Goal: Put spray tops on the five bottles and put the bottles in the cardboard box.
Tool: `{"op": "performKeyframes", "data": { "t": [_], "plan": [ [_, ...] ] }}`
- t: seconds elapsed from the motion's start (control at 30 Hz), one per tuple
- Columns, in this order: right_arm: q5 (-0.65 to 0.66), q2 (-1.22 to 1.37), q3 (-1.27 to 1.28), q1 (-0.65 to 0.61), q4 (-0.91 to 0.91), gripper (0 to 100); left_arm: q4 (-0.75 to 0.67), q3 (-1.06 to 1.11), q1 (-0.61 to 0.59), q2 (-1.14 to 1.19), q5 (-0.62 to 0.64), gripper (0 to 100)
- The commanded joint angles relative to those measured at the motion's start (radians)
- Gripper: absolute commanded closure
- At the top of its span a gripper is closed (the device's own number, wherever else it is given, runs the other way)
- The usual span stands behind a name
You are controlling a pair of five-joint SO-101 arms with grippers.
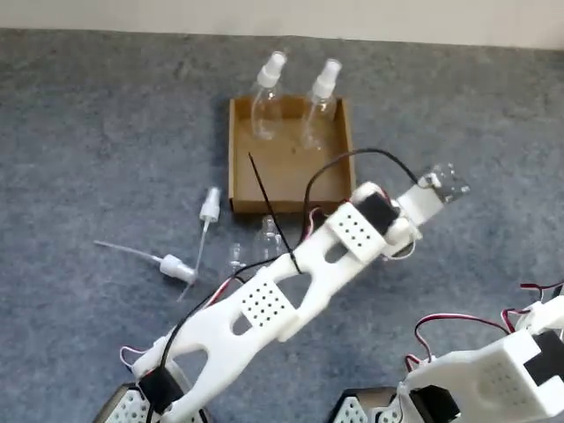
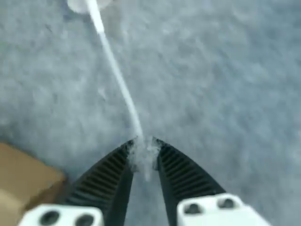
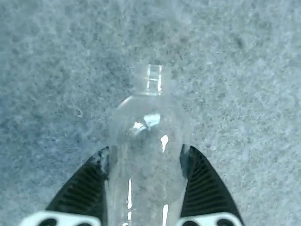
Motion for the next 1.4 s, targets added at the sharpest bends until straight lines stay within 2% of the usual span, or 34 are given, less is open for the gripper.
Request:
{"op": "performKeyframes", "data": {
  "t": [0.0, 0.1, 0.2, 0.33, 0.57, 0.67, 0.73, 0.83, 0.9, 1.07, 1.17, 1.27, 1.37],
  "plan": [
    [0.012, -0.010, -0.056, 0.004, 0.005, 99.5, 0.143, -0.047, 0.030, -0.137, 0.002, 100],
    [0.012, -0.010, -0.056, 0.004, 0.005, 99.5, 0.189, -0.044, 0.031, -0.191, 0.017, 100],
    [0.012, -0.010, -0.056, 0.004, 0.005, 99.5, 0.173, -0.047, 0.010, -0.220, 0.051, 99],
    [0.012, -0.010, -0.054, 0.001, 0.005, 99.5, -0.123, -0.041, -0.019, -0.203, 0.049, 99],
    [0.012, -0.010, -0.054, 0.005, 0.005, 99.5, -0.838, -0.039, -0.015, 0.013, 0.051, 99],
    [0.012, -0.010, -0.054, 0.002, 0.005, 99.5, -0.976, -0.039, 0.001, 0.117, 0.051, 99],
    [0.012, -0.010, -0.054, 0.001, 0.005, 99.5, -0.990, -0.039, 0.010, 0.168, 0.054, 95],
    [0.012, -0.010, -0.054, 0.001, 0.005, 99.5, -0.988, -0.038, 0.010, 0.206, 0.058, 82],
    [0.012, -0.010, -0.054, 0.001, 0.005, 99.5, -0.988, -0.022, 0.012, 0.219, 0.057, 80],
    [0.012, -0.010, -0.053, 0.001, 0.005, 99.5, -0.994, 0.097, 0.019, 0.217, 0.052, 84],
    [0.012, -0.010, -0.053, 0.005, 0.005, 99.5, -0.987, 0.091, 0.024, 0.217, 0.048, 90],
    [0.012, -0.010, -0.054, 0.008, 0.005, 99.5, -0.957, 0.088, 0.024, 0.214, -0.035, 100],
    [0.012, -0.010, -0.053, 0.008, 0.005, 99.5, -0.905, 0.090, 0.019, 0.179, -0.071, 99]
  ]
}}
